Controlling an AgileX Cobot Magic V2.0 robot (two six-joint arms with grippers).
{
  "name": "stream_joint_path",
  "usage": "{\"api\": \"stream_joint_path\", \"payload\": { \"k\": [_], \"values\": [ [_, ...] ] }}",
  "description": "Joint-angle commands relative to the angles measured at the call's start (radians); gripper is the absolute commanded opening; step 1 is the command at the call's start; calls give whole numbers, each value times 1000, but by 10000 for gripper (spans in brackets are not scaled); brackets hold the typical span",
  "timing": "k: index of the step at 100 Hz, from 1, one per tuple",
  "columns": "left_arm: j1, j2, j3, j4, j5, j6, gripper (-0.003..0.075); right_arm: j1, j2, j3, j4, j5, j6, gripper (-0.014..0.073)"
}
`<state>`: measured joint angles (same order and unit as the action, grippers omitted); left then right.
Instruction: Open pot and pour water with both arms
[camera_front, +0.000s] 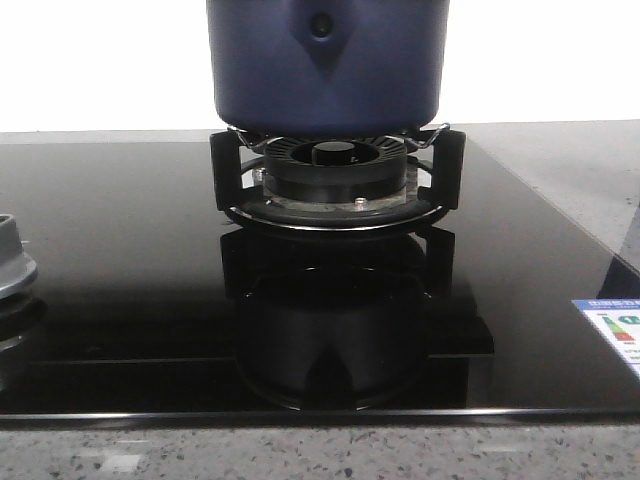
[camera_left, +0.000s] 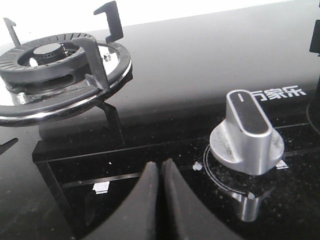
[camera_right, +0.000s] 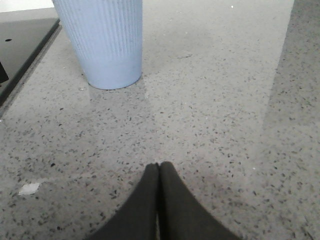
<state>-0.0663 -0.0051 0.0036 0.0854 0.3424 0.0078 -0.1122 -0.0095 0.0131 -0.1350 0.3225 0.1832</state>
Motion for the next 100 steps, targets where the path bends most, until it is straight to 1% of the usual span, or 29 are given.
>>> {"api": "stream_joint_path", "payload": {
  "k": [1, 78, 85, 93, 96, 100],
  "values": [
    [2, -21, 43, -2, -45, -8, -20, -8, -21, 27, -15, -16, -9, -64],
    [2, -21, 43, -2, -45, -8, -20, -8, -21, 27, -18, -18, -9, -64],
    [2, -21, 43, -2, -45, -8, -20, -8, -21, 27, -53, -68, -9, -64],
    [2, -21, 43, 24, -45, -8, -20, -8, -21, 27, -51, -198, -9, -64],
    [2, -21, 43, 26, -45, -8, -20, -8, -21, 27, -40, -246, -2, -64],
    [2, -21, 43, 26, -51, -8, -20, -8, -21, 27, 10, -322, 12, -64]
  ]
}}
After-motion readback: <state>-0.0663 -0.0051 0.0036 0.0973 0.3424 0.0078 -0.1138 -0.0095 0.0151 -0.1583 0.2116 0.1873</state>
